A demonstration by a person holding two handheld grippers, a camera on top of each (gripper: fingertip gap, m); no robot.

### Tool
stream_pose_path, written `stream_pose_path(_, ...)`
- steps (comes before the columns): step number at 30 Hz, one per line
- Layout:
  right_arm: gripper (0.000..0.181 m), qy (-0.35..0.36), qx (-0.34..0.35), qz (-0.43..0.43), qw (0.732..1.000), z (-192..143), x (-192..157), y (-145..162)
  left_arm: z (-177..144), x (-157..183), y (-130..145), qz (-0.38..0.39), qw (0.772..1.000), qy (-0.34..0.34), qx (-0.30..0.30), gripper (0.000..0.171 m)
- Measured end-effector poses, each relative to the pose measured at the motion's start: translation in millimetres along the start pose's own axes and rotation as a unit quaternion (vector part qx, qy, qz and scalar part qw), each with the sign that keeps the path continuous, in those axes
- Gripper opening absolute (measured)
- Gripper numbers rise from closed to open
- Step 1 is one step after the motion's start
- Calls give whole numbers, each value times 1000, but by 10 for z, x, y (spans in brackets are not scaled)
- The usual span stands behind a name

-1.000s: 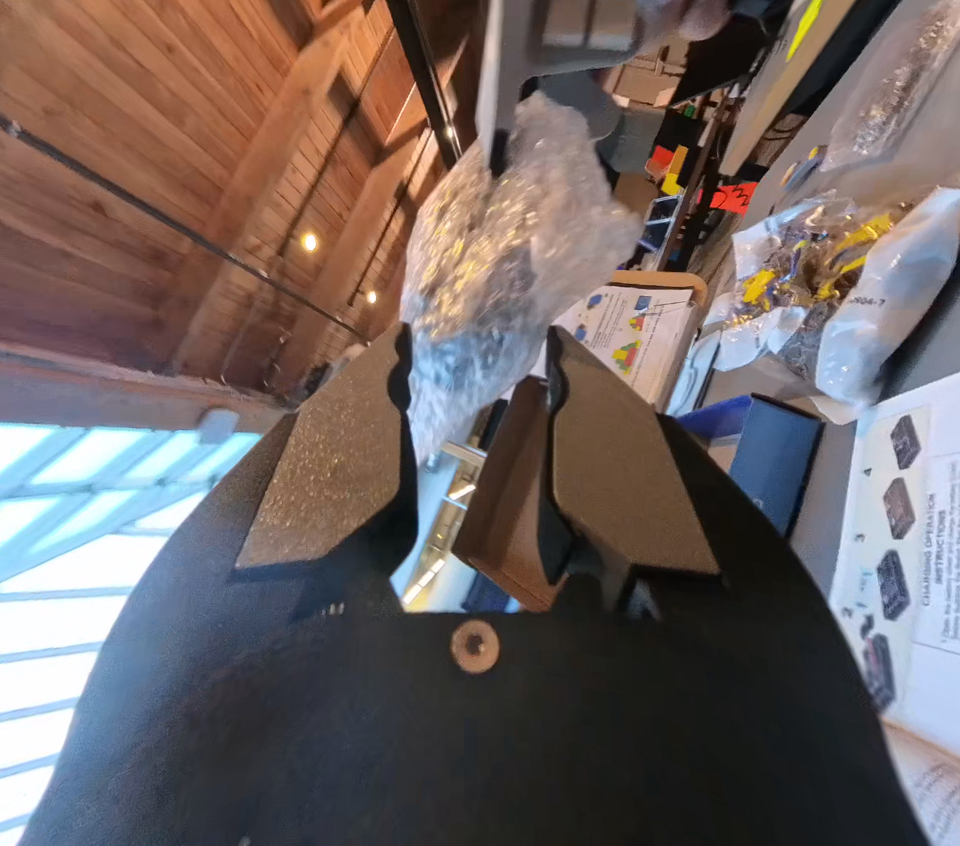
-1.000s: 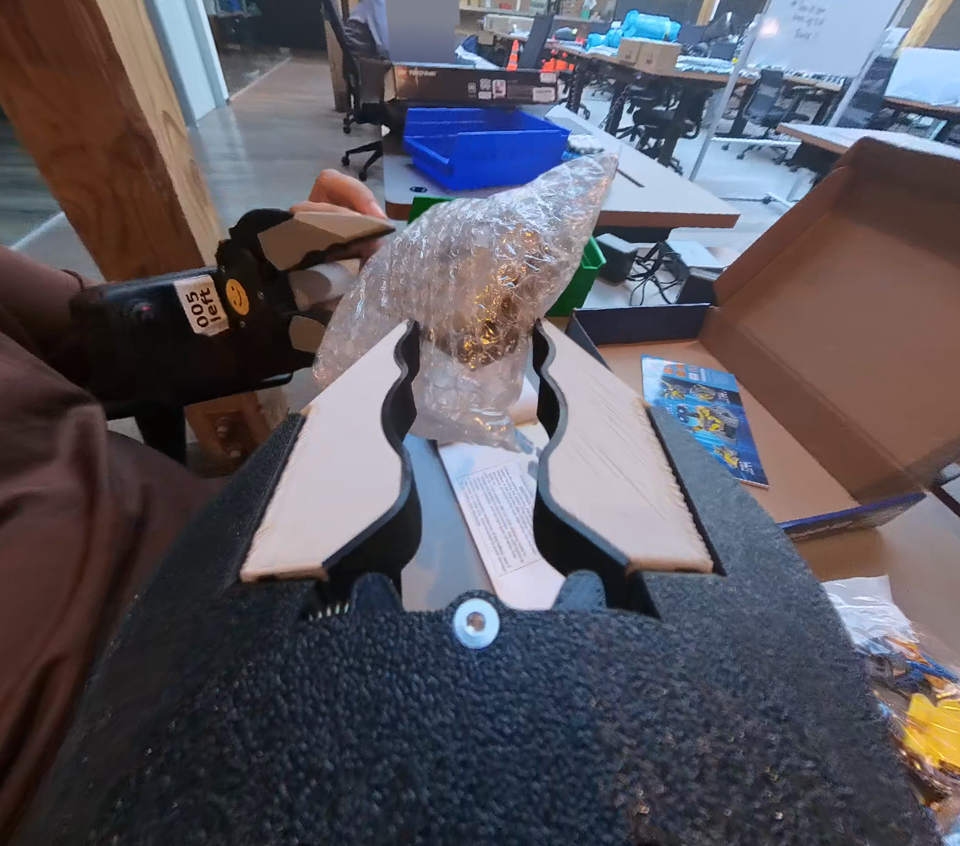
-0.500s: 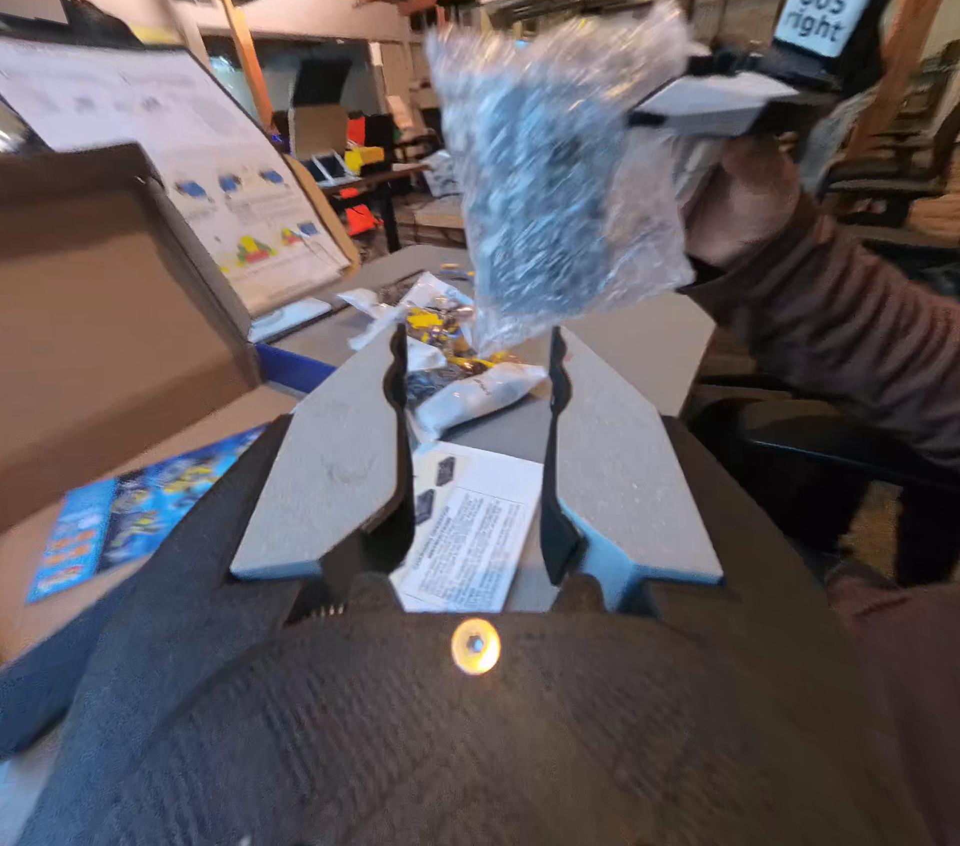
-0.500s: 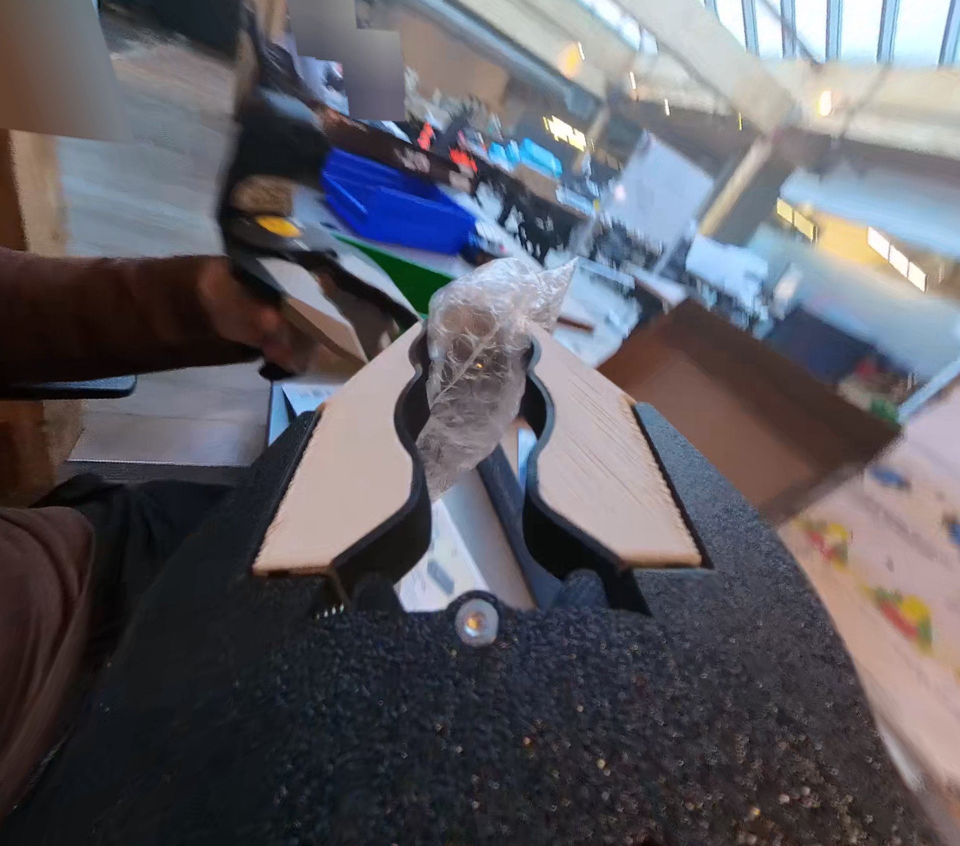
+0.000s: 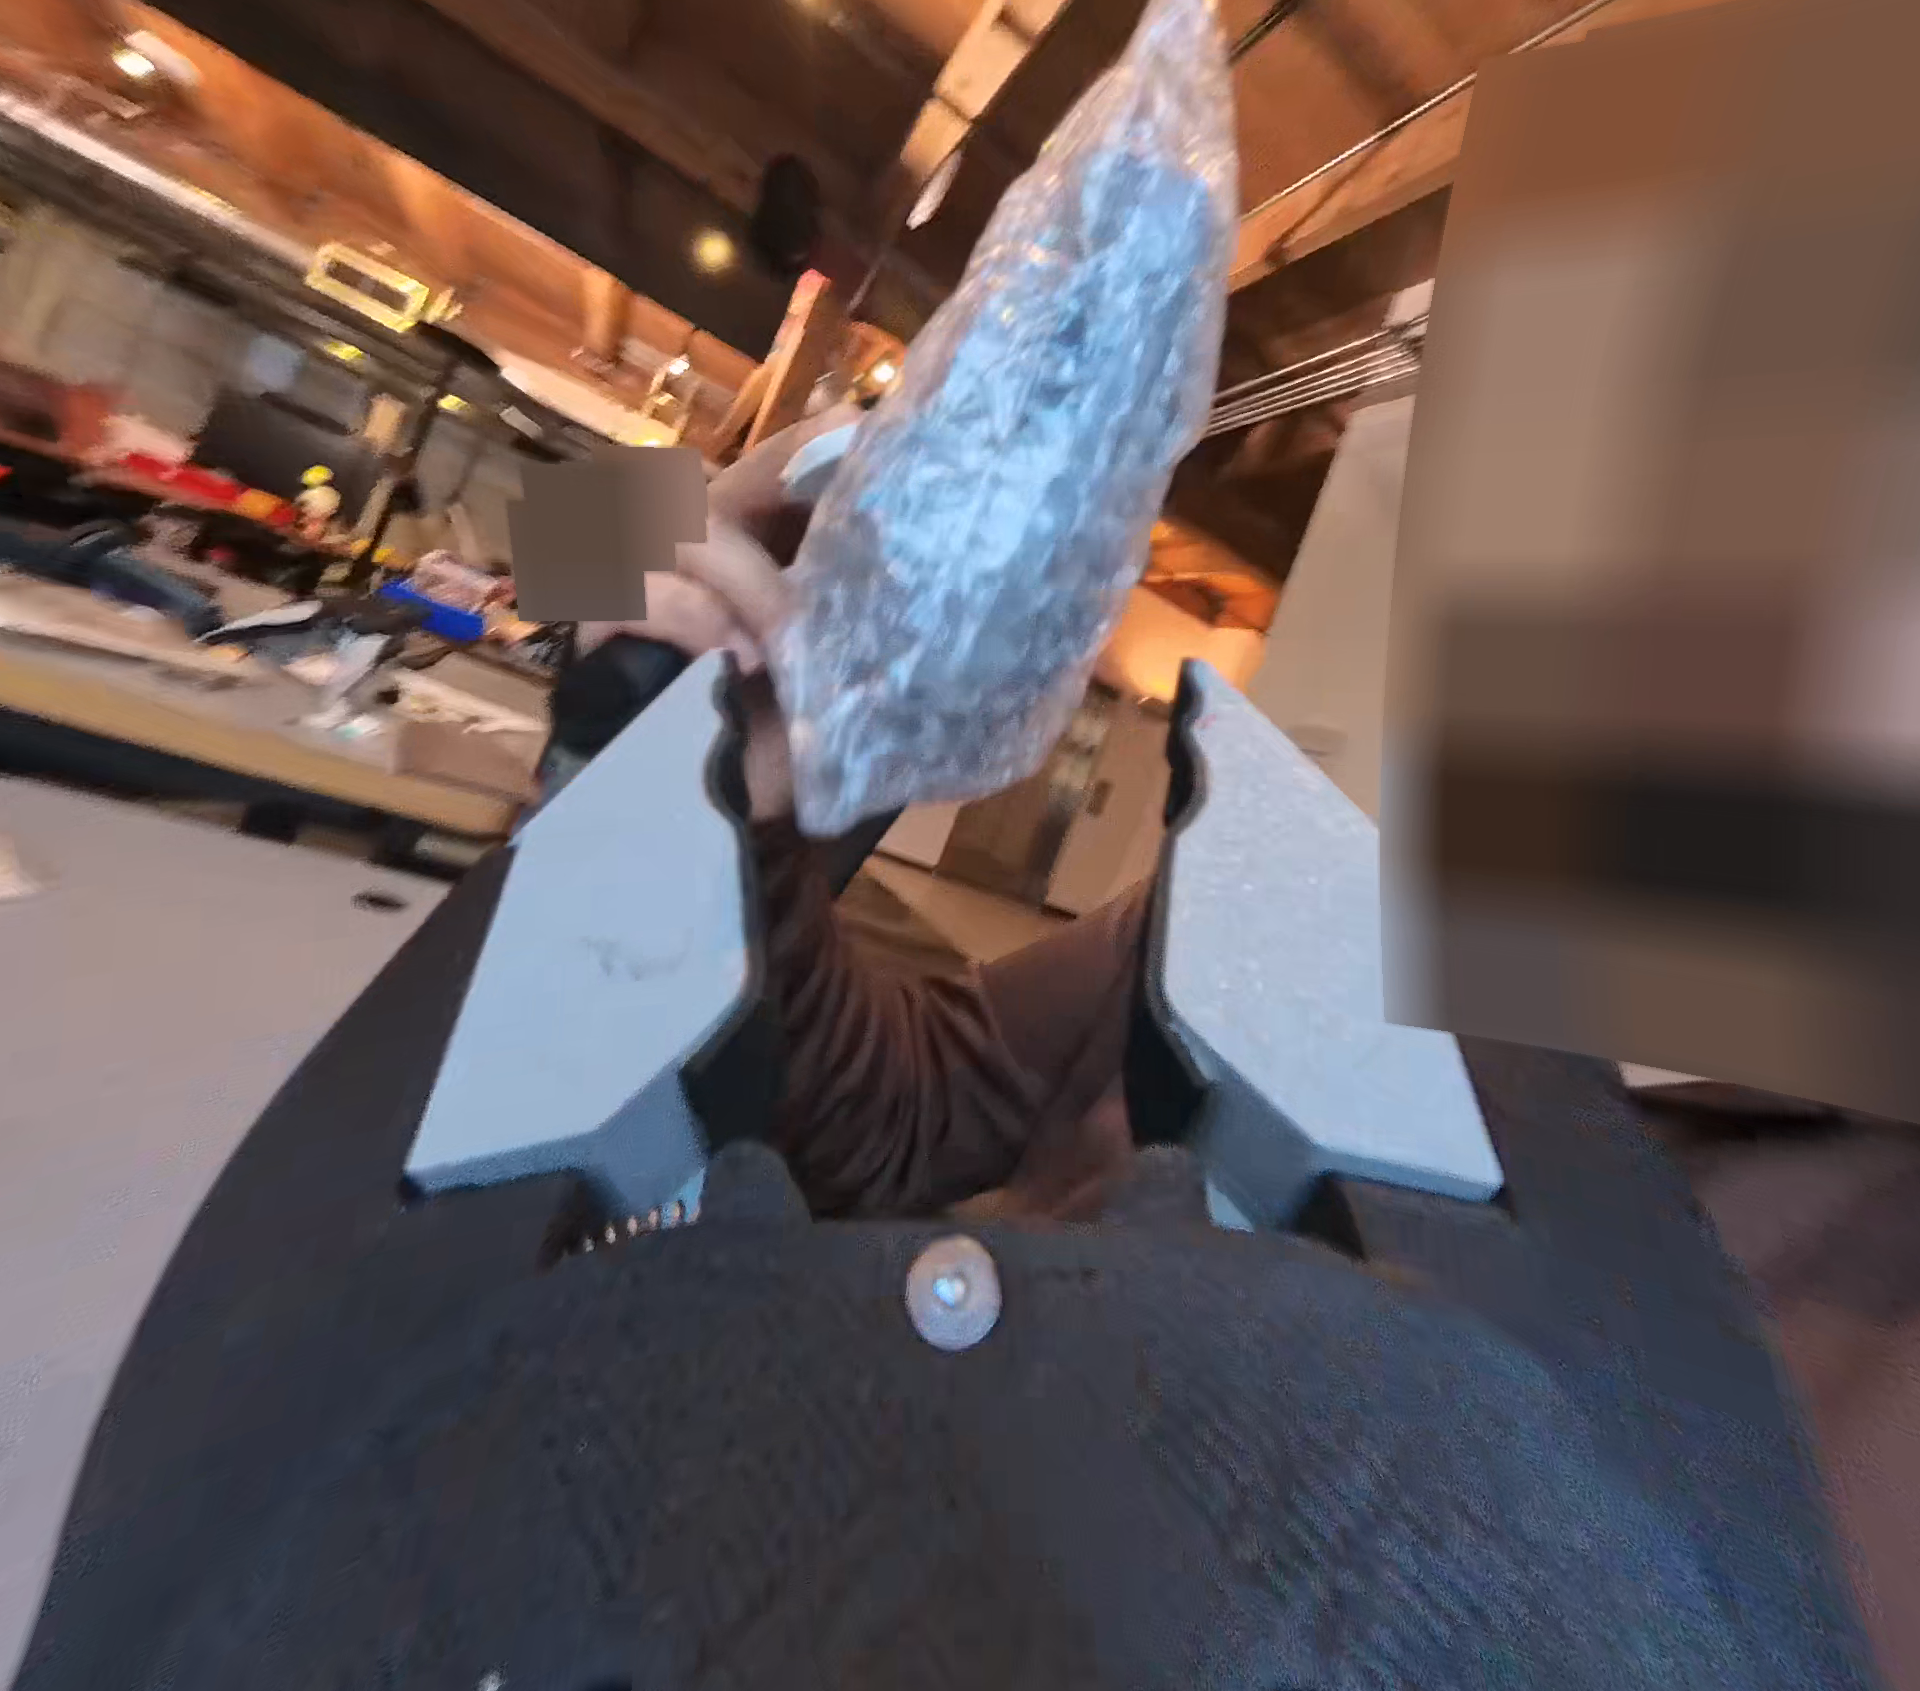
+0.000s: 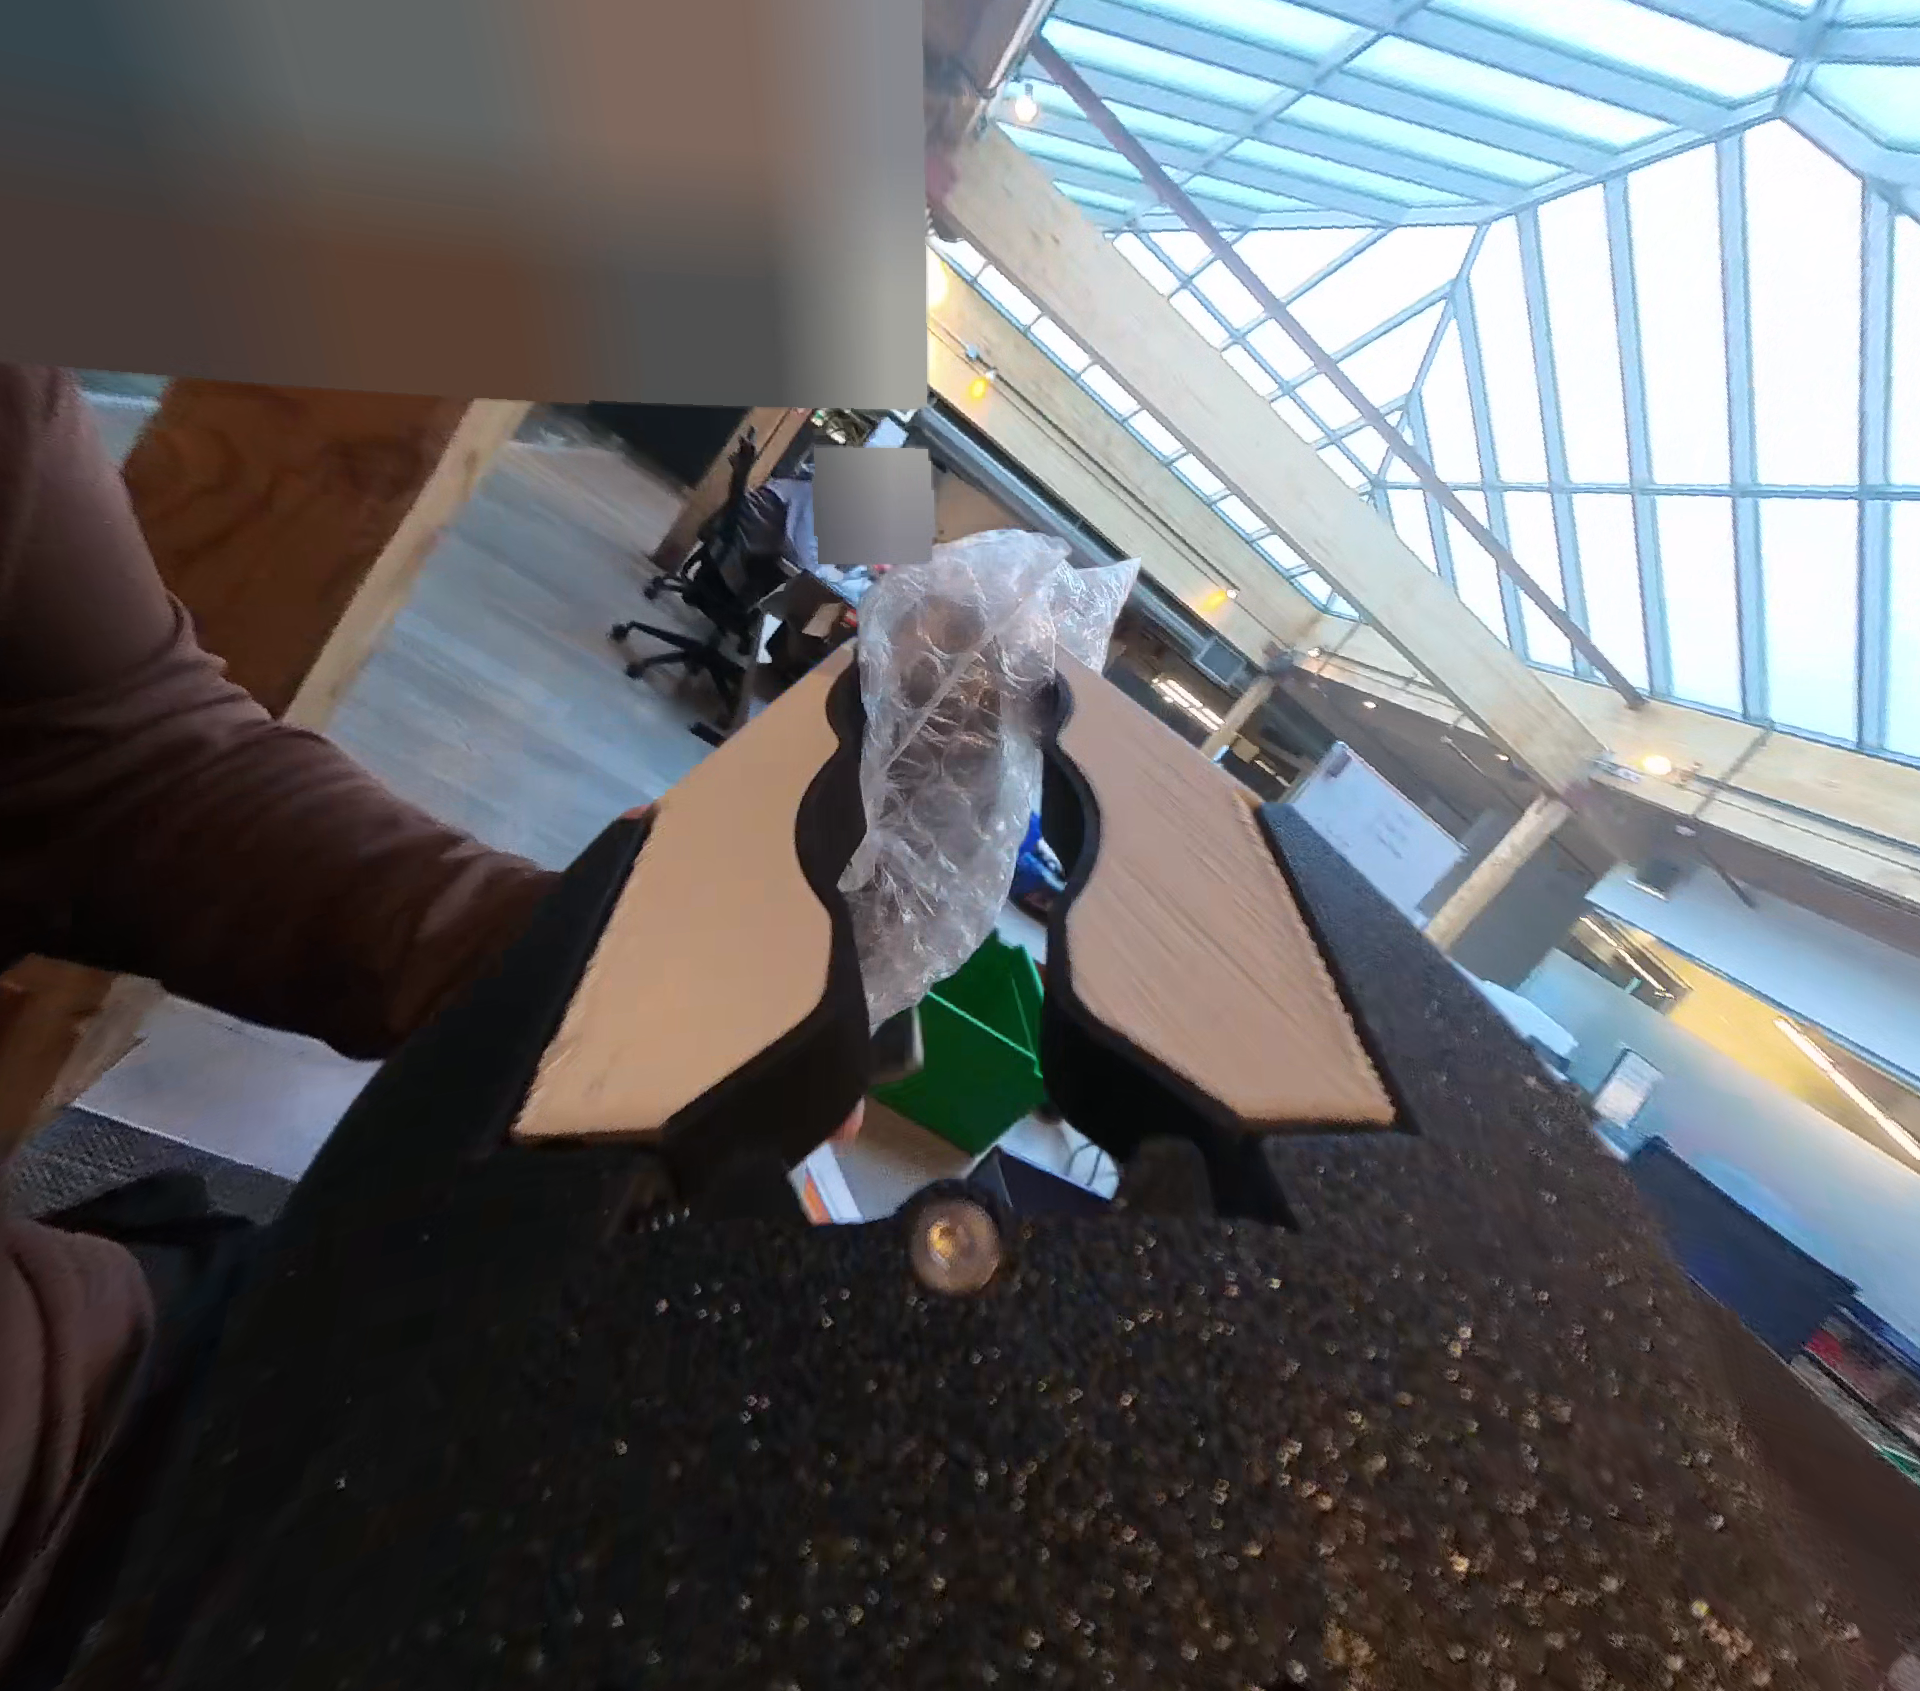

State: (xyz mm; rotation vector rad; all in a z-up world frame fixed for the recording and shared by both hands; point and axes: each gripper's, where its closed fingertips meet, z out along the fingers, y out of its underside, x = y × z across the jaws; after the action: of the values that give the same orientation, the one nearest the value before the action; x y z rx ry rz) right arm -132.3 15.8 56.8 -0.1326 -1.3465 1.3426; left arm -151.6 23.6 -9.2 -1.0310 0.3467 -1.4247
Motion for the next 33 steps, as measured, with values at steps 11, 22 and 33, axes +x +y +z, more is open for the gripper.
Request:
stream_pose_path(11,36,29,-168,60,984,-195,327,728,-307,-136,-476,568,740,-325,-154,50)
stream_pose_path(22,36,30,-171,27,984,-250,329,522,-407,-103,-575,748,474,-392,-248,50)
stream_pose_path(33,30,-18,-217,-57,974,-155,37,604,-417,-302,-401,730,477,-391,-294,50)
